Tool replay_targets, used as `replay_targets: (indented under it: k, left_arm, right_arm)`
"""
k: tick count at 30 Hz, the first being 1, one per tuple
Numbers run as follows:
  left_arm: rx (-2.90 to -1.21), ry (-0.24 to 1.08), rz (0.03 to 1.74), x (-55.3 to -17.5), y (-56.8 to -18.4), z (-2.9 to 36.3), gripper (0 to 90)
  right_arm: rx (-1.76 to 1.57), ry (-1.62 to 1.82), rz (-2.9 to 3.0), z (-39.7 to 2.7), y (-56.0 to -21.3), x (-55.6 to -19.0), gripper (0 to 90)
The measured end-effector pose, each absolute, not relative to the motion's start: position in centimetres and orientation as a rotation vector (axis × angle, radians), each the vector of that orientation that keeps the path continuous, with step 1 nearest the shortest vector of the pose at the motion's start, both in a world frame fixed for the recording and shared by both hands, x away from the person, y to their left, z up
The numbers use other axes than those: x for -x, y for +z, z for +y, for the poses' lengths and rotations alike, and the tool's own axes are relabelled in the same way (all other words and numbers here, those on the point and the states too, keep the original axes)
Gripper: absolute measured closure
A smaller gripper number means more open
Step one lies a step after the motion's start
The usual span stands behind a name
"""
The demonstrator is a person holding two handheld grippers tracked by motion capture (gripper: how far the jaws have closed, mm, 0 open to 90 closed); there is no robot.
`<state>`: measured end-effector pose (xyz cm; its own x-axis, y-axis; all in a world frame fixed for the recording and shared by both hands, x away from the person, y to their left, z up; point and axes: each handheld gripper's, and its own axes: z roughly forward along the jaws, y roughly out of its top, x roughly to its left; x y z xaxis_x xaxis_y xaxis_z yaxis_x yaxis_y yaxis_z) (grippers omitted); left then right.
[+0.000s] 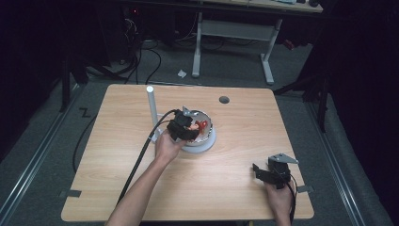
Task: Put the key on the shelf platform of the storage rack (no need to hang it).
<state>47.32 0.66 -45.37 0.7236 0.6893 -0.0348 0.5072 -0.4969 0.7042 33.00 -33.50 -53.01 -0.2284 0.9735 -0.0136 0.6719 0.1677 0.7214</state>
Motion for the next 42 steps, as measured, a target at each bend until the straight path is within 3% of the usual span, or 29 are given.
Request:
replay_targets:
  k: [11, 42]
  left_arm:
    - [-2.165, 0.329, 0.914, -47.2, -45.3, 1.8, 42.4]
    - [-2.038, 0.397, 0.921, -42.5, -40.8, 9.6, 36.4]
  right_arm:
    - [-1.552, 0.825, 1.968, -33.5, -53.0, -33.0, 29.3]
    - [-1.552, 0.823, 1.966, -33.4, -53.0, -33.0, 29.3]
